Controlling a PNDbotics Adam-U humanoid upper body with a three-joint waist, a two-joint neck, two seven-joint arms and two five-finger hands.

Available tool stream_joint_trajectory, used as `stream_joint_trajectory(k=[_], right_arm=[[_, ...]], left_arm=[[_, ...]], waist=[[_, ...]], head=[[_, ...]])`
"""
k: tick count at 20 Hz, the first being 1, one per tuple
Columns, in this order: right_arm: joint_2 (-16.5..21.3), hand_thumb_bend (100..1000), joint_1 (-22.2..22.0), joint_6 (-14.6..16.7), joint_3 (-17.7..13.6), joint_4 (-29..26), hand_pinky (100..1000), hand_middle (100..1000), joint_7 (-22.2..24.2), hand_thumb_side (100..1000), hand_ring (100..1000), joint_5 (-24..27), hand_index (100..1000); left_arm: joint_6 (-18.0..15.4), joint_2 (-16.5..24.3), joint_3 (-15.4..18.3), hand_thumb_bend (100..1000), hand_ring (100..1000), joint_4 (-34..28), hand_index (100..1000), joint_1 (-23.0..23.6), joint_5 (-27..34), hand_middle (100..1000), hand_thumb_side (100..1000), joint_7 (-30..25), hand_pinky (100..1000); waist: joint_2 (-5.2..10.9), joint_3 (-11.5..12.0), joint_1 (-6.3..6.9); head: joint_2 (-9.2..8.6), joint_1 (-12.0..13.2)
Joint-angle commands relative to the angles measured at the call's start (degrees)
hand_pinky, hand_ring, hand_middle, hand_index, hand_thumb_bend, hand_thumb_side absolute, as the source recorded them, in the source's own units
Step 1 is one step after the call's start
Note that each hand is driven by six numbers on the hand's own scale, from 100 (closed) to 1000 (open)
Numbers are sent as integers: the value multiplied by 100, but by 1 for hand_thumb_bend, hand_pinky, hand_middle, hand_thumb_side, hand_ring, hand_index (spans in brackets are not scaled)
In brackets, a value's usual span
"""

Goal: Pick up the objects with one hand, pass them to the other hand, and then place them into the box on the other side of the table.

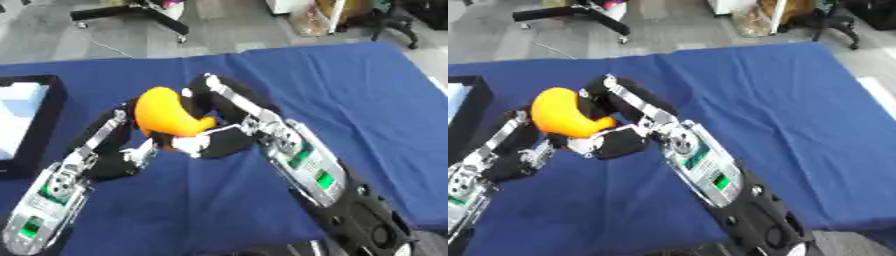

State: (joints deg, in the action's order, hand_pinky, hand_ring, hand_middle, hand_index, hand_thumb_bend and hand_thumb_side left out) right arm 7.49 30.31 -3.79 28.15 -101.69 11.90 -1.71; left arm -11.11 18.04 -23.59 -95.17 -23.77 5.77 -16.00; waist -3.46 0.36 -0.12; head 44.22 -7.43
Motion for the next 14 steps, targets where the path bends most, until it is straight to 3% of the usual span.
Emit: stream_joint_trajectory(k=[1, 4, 8, 11, 14], right_arm=[[9, 342, 85, 5, 35, -63, 343, 220, 71, 100, 183, 34, 361], [7, 420, 75, 46, 18, -51, 357, 253, 155, 100, 205, 38, 401], [11, 548, 47, 177, -26, -65, 392, 342, 299, 245, 255, -17, 502], [19, 584, 33, 276, -69, -91, 405, 378, 402, 286, 277, -97, 541], [26, 637, 15, 366, -114, -142, 436, 463, 482, 341, 334, -193, 649]], left_arm=[[70, -35, 0, 100, 689, -128, 508, -154, 231, 537, 488, 200, 626], [78, -51, -6, 100, 642, -134, 466, -162, 387, 493, 490, 451, 595], [93, -43, 17, 100, 619, -105, 435, -139, 513, 464, 498, 753, 584], [105, -22, 46, 100, 616, -69, 427, -113, 556, 457, 499, 894, 580], [110, -2, 104, 100, 612, -14, 420, -81, 553, 450, 500, 1010, 577]], waist=[[54, -5, 9], [54, -7, 5], [53, -10, 6], [56, -14, 9], [61, -18, 11]], head=[[-11, -8], [-11, -6], [-11, 0], [-11, 5], [-11, 8]])
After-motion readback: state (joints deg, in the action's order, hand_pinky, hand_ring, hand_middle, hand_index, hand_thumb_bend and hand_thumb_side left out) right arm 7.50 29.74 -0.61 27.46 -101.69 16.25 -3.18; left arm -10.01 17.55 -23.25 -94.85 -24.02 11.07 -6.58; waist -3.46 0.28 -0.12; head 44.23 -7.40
